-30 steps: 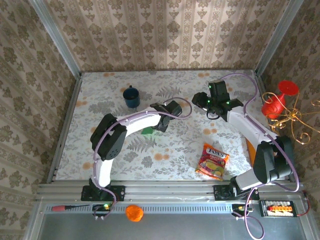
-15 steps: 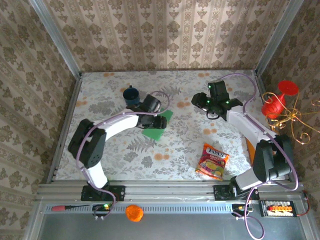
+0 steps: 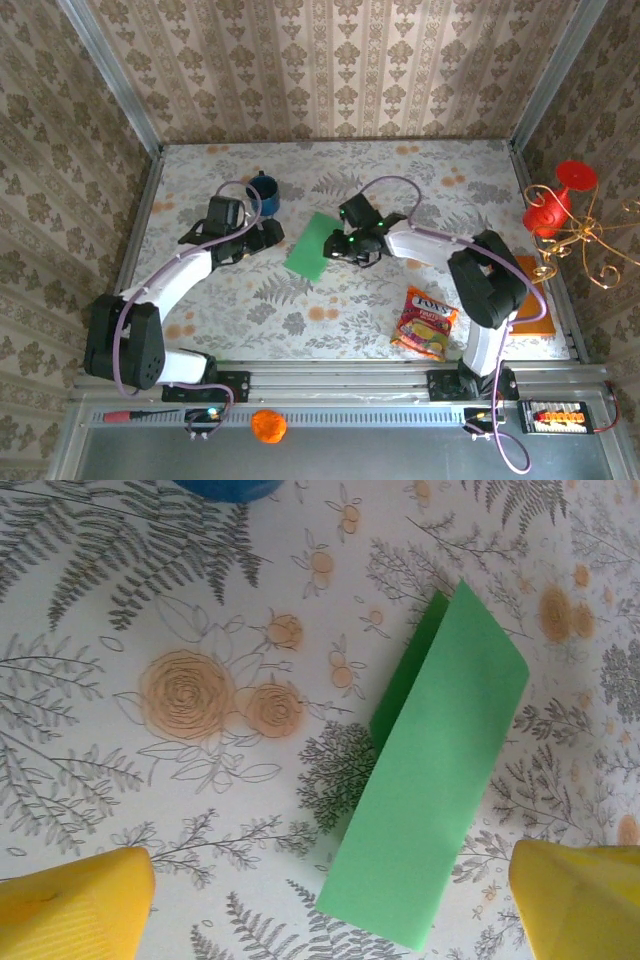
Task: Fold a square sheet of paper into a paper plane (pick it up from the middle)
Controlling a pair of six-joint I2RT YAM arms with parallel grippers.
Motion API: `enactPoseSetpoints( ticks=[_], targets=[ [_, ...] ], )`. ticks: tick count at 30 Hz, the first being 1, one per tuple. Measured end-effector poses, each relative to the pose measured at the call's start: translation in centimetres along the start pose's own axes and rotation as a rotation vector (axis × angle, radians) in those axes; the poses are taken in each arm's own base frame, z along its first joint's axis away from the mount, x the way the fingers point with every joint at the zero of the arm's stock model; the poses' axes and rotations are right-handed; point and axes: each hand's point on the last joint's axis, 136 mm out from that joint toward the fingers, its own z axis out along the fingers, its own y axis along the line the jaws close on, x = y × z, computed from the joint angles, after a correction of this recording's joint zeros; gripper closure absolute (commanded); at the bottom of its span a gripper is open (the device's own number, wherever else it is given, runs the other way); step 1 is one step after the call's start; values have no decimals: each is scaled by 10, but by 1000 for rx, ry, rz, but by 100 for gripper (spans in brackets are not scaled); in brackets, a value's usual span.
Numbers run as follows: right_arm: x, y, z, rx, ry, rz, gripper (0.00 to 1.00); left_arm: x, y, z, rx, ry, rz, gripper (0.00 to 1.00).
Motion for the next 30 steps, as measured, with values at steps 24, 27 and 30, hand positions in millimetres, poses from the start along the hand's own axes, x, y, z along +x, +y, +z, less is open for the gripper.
enactPoseSetpoints(
  ticks=[24, 27, 30],
  targets=[
    [14, 6, 61, -14, 176, -189, 88, 10, 10, 7, -3, 48, -54, 0],
    [20, -1, 57, -35, 208, -276, 88, 13, 10, 10, 4, 64, -57, 0],
    [26, -10, 48, -24, 251, -339, 87, 16, 8, 14, 21, 80, -58, 0]
  ],
)
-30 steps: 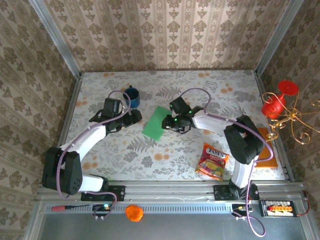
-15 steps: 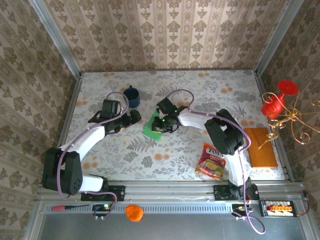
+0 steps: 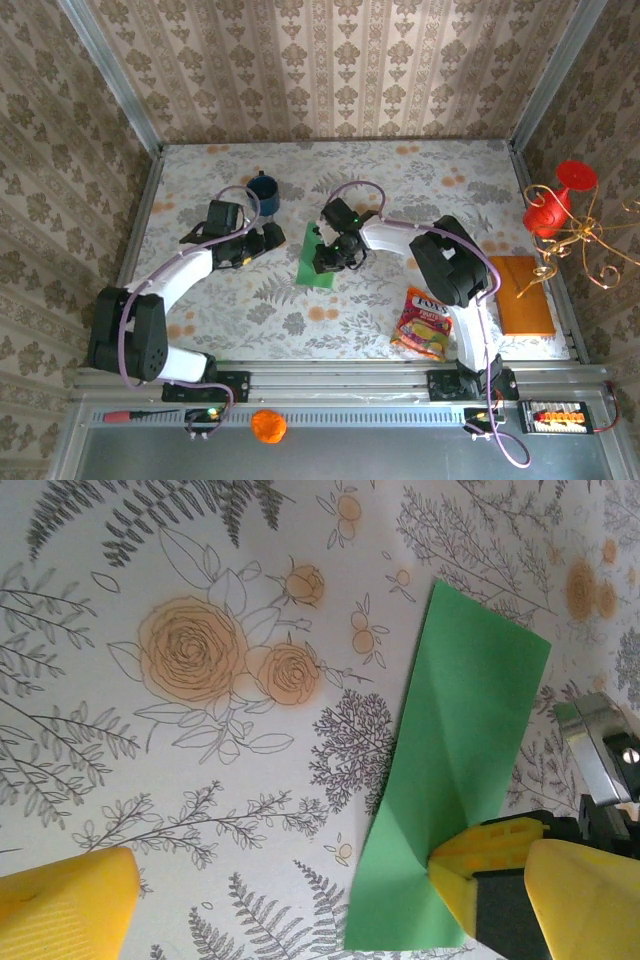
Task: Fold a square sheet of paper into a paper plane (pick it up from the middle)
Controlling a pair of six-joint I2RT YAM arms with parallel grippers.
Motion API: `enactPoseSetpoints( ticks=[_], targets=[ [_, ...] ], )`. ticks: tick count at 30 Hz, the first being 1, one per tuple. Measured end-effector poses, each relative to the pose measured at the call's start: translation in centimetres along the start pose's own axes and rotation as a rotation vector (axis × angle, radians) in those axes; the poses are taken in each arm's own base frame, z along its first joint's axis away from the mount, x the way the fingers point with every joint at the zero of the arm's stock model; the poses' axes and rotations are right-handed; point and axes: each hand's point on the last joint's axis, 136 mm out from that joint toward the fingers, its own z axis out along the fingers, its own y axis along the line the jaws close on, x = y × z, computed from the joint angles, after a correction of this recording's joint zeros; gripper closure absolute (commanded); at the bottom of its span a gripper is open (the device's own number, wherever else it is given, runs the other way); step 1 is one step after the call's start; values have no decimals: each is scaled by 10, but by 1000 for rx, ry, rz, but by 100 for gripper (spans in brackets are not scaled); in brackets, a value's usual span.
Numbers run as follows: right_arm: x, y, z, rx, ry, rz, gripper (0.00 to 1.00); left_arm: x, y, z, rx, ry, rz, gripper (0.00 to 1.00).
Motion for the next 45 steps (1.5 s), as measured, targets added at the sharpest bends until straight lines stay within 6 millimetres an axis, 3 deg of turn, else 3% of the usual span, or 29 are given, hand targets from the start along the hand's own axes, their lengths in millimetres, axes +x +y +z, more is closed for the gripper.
enactPoseSetpoints(
  ticks=[6, 12, 15, 20, 25, 32, 38, 45],
  targets=[
    [10, -7, -25, 0, -16, -5, 76, 16, -8, 16, 23, 65, 2, 1],
    [-8, -4, -64, -3, -212, 150, 73, 37, -30, 32, 78, 130, 2, 8],
    [-14, -9, -62, -7, -254, 235, 77, 48, -39, 38, 102, 163, 7, 12],
    [-14, -23, -49, 2, -260, 349, 78, 68, -49, 50, 128, 229, 19, 27],
    [-12, -34, -42, 6, -256, 407, 79, 76, -52, 57, 160, 265, 8, 39],
    [-16, -38, -41, -11, -280, 433, 78, 85, -50, 66, 171, 312, -5, 46],
    [-17, -40, -41, -20, -285, 442, 79, 87, -51, 71, 185, 336, -6, 55],
    [-19, -40, -43, -28, -288, 444, 79, 71, -66, 77, 247, 333, 3, 59]
  ],
)
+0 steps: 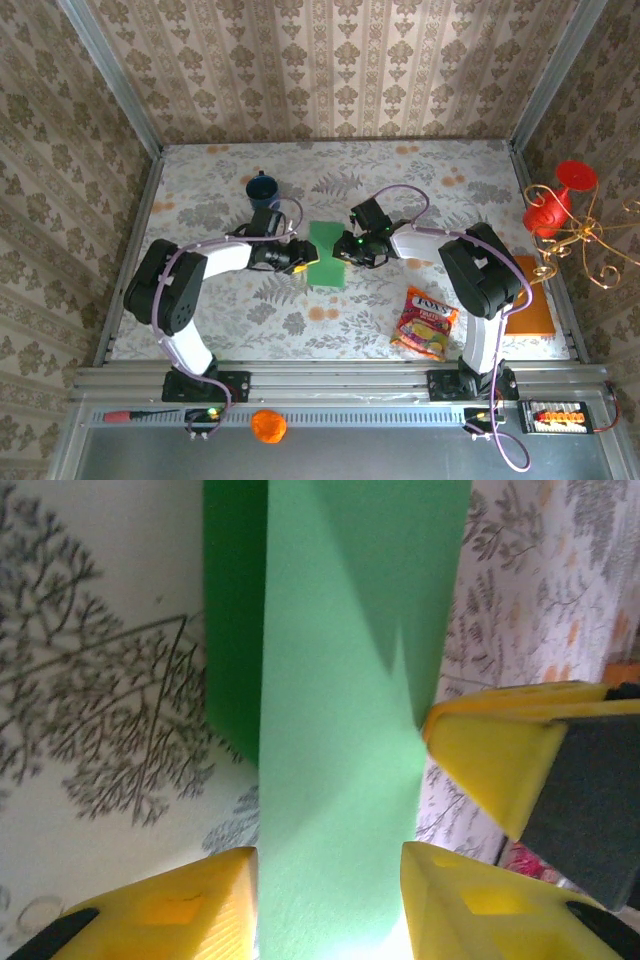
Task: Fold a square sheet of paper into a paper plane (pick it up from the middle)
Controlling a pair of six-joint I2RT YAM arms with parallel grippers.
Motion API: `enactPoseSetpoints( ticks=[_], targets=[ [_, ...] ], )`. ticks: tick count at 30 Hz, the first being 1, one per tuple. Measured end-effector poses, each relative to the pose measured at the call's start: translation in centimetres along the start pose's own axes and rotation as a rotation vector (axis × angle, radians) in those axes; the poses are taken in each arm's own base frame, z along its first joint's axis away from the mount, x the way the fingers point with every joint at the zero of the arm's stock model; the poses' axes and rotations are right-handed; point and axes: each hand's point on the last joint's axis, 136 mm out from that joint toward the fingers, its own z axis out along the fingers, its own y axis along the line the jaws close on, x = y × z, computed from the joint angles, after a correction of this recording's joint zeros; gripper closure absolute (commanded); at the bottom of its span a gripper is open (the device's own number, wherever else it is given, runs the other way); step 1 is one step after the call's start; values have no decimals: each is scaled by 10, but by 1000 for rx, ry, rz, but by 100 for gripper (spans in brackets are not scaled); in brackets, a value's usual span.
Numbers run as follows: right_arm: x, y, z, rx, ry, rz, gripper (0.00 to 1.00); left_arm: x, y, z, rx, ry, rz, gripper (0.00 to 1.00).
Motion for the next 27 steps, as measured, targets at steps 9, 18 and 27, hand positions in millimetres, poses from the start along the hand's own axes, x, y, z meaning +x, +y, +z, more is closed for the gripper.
enactPoseSetpoints(
  ticks=[9, 18, 27],
  targets=[
    [-1, 2, -1, -14, 5, 2, 78, -21, 2, -1, 77, 25, -4, 65],
    [0, 0, 1, -11, 8, 3, 78, -23, 0, 7, 101, 54, 20, 73],
    [2, -3, 3, -7, 13, 1, 73, -23, 2, 9, 92, 51, 31, 87]
  ],
)
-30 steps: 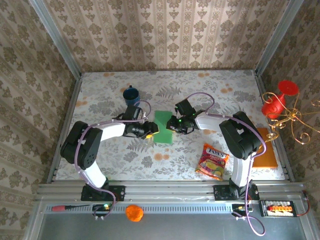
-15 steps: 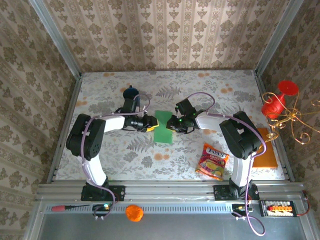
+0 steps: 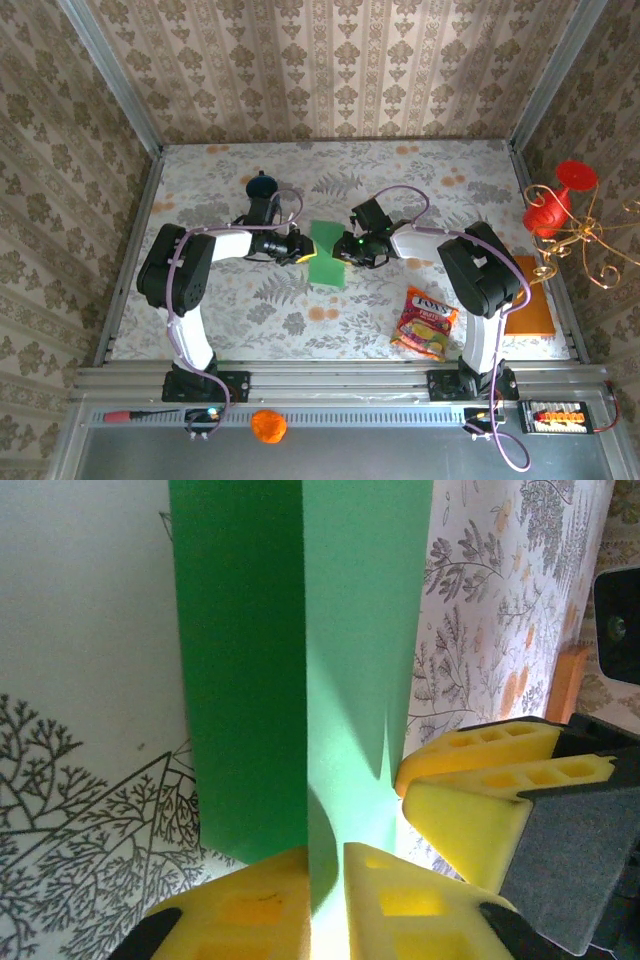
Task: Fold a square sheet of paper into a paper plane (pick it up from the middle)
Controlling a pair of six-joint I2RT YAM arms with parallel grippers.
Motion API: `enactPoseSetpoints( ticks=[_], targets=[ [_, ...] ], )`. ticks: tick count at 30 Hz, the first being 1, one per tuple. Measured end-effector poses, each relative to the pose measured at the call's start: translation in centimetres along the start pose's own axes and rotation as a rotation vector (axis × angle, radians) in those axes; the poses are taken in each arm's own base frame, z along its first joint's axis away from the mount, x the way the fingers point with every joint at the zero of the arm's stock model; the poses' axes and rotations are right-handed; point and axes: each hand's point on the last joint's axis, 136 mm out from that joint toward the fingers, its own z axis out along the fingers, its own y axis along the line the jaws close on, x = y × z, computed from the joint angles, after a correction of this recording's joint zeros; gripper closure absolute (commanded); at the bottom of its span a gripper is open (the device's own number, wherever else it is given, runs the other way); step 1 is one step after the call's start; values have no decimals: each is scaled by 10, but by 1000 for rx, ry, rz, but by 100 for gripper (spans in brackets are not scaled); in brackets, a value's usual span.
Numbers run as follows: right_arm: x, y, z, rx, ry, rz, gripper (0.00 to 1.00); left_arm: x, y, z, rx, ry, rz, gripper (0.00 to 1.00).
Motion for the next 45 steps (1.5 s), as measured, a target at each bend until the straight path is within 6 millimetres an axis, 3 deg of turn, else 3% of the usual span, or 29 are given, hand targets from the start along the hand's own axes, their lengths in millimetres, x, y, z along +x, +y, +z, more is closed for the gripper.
enactPoseSetpoints(
  ticks=[6, 12, 15, 20, 25, 38, 45],
  targets=[
    [7, -4, -10, 3, -11, -80, 57, -2, 8, 0, -31, -36, -23, 90],
    [-13, 36, -63, -55, -170, -283, 45, 1, 8, 0, -58, -64, -53, 87],
    [-20, 45, -80, -62, -227, -342, 44, 1, 4, 1, -50, -69, -50, 82],
    [-18, 37, -78, -34, -230, -357, 45, 1, 1, 2, -42, -68, -42, 70],
    [-15, 31, -72, -22, -212, -346, 46, 3, -4, 3, -10, -47, -33, 68],
    [-8, 20, -69, -9, -206, -337, 44, 0, -12, 10, 40, -4, -10, 88],
    [-6, 28, -72, -6, -265, -475, 42, -5, -11, 9, 26, -37, -20, 94]
  ],
)
